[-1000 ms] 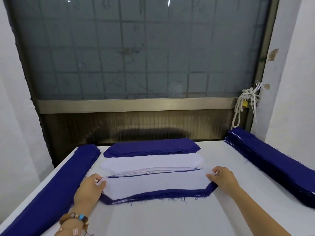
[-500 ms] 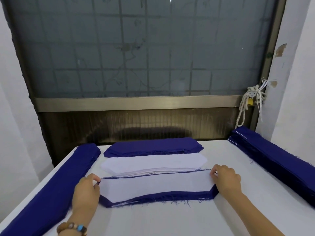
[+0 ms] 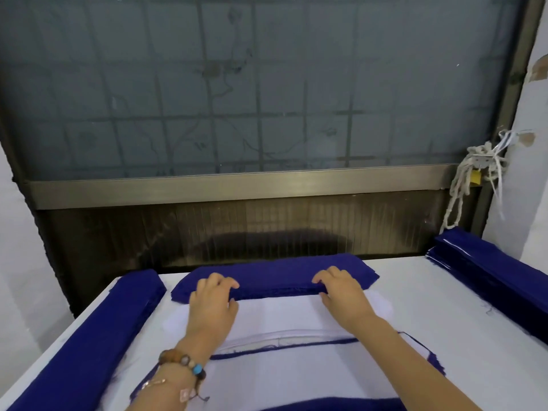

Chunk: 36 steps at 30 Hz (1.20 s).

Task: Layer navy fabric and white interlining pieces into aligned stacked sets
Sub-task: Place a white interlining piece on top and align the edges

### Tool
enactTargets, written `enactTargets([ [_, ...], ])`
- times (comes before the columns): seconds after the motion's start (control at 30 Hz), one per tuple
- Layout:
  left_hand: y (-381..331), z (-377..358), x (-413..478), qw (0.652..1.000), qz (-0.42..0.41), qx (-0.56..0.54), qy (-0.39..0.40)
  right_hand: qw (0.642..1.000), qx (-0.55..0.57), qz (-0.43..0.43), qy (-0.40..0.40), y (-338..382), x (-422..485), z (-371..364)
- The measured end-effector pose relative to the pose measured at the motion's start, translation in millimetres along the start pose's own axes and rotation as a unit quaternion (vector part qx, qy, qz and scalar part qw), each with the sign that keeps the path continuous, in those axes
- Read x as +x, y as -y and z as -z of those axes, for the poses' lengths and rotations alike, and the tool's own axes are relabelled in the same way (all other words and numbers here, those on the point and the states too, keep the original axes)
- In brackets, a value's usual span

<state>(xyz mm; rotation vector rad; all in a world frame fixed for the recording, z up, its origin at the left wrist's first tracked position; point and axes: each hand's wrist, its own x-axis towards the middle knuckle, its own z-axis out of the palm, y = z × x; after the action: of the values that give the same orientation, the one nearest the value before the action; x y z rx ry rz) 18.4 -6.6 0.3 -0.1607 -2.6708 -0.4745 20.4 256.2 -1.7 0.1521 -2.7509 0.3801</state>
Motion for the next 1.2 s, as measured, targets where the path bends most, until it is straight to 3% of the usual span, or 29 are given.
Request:
enactTargets([
  [0.13,-18.5,-25.9,31.0,0.998,-0.055,0.006,0.037,0.998,0.019,0.052,0.033,19.2,34.4,-20.8],
  [0.27,-26.2,-48.5,53.7,0.994,-0.081,-0.008,0.077,0.996,0.019,0.051,0.065,26.9,64.3,-41.8],
  [0.47,-34.8,-60.4,81.2,0.998,-0.054,0.017,0.027,0.996,-0.055,0.025,0.058,38.6,96.4,-55.5],
  [0.77,-15.2,-82.5,104.2,0.997,-0.051,-0.037,0.042,0.99,-0.124,0.058,0.018,38.4,104.6,-70.3],
  [1.03,-14.5,-84.9,100.1,0.995,-0.071,-0.057,0.035,0.996,-0.032,0.044,0.064,32.2,108.7,-61.3],
  [1.2,-12.6,-87.0,100.7,0.994,-0.091,-0.047,0.033,0.996,-0.044,0.047,0.068,32.4,108.3,-62.2],
])
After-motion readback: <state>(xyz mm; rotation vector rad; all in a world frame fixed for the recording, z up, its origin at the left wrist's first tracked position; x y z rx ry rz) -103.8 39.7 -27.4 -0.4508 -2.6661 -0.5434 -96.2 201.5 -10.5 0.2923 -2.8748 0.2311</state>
